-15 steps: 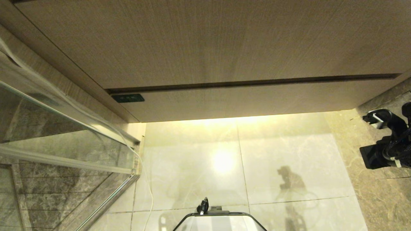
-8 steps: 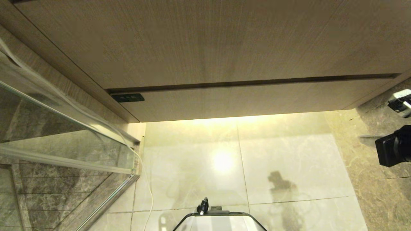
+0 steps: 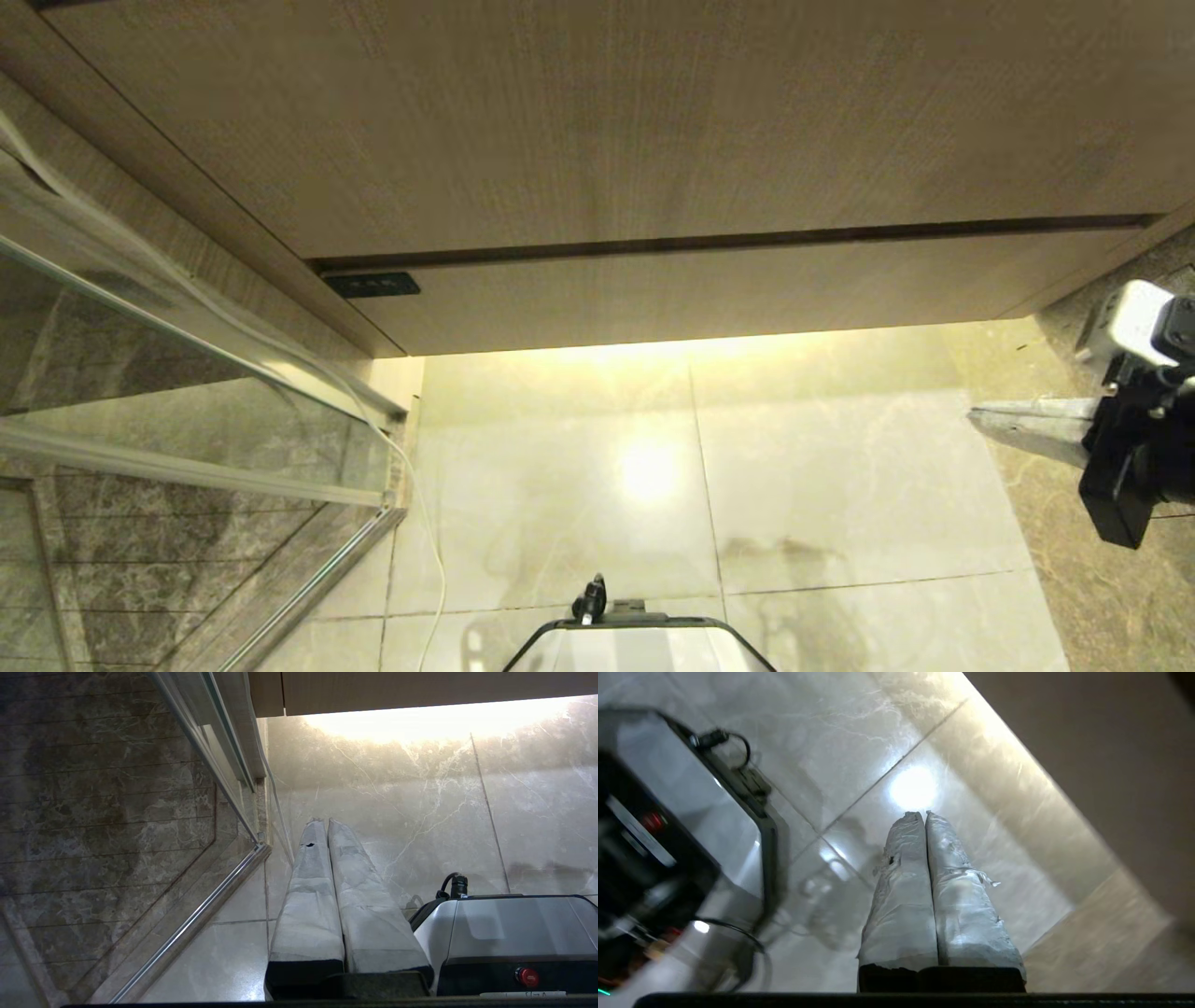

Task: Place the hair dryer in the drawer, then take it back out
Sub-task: Pull open the drawer

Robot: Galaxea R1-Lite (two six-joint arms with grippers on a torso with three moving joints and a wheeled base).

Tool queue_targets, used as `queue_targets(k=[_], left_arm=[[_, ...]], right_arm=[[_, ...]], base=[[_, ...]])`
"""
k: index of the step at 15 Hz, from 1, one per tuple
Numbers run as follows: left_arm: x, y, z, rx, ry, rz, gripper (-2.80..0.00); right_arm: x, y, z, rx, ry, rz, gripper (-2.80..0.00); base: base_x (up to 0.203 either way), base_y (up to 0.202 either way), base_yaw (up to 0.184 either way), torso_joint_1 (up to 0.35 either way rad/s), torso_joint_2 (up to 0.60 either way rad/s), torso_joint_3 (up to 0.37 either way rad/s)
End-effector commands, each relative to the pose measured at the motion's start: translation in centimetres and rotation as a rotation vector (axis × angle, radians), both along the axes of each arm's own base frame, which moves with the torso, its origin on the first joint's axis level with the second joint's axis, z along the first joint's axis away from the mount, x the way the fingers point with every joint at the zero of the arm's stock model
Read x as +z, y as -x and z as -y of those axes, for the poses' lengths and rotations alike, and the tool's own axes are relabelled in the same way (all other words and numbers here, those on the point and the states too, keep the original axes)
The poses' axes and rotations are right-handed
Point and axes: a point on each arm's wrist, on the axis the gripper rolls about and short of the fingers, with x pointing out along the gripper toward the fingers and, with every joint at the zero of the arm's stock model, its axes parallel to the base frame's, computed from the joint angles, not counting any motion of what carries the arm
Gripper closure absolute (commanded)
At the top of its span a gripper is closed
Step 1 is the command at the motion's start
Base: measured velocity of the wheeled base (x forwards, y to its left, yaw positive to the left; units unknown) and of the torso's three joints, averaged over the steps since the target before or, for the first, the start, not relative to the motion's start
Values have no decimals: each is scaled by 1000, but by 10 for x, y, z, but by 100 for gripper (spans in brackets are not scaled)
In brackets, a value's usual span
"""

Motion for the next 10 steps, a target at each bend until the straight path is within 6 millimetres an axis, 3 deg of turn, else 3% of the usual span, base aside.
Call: queue_targets(k=[1,2,4,10], left_arm=[[0,0,0,0,0,-1,0],[0,0,0,0,-1,0,0],[0,0,0,0,1,-1,0],[0,0,0,0,-1,-1,0]], right_arm=[[-6,-12,-8,88,110,15,0],[-6,-17,-10,115,121,19,0],[-10,-31,-15,163,115,-20,-280],[-12,-87,-33,311,333,93,-280]], base=[[0,0,0,0,0,0],[0,0,0,0,0,0],[0,0,0,0,0,0],[0,0,0,0,0,0]])
